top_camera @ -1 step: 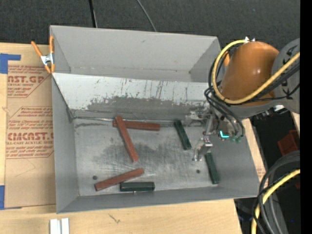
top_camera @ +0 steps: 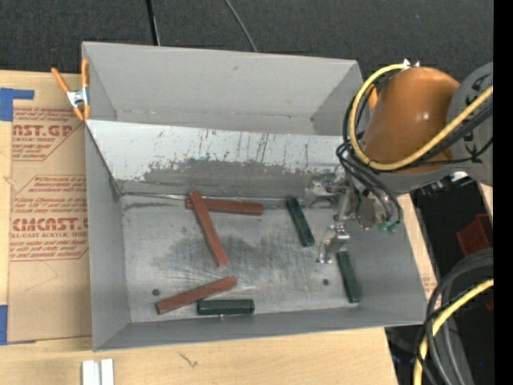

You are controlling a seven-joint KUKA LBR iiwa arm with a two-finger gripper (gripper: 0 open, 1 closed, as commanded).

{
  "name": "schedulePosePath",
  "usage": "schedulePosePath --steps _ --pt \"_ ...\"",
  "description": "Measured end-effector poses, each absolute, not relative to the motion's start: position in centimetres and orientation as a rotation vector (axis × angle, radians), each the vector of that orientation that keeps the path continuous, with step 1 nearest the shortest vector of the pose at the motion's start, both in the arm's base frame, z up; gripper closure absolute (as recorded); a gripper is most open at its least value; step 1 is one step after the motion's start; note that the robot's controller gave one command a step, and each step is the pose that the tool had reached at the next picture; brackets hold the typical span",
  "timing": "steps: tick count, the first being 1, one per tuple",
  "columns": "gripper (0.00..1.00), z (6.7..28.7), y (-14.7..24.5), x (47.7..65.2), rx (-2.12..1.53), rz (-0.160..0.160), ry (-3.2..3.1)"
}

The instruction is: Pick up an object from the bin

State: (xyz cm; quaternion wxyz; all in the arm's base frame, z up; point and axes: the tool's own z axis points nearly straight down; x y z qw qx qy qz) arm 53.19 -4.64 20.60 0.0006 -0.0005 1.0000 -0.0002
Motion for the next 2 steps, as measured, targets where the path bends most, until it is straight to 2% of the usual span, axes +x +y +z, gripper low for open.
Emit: schedulePosePath --steps 1,2 --pt "0.00 17.2 -3.0 52.2 -0.190 -0.001 3.131" --pt "0.00 10.2 3.2 53.2 -0.180 0.001 3.130"
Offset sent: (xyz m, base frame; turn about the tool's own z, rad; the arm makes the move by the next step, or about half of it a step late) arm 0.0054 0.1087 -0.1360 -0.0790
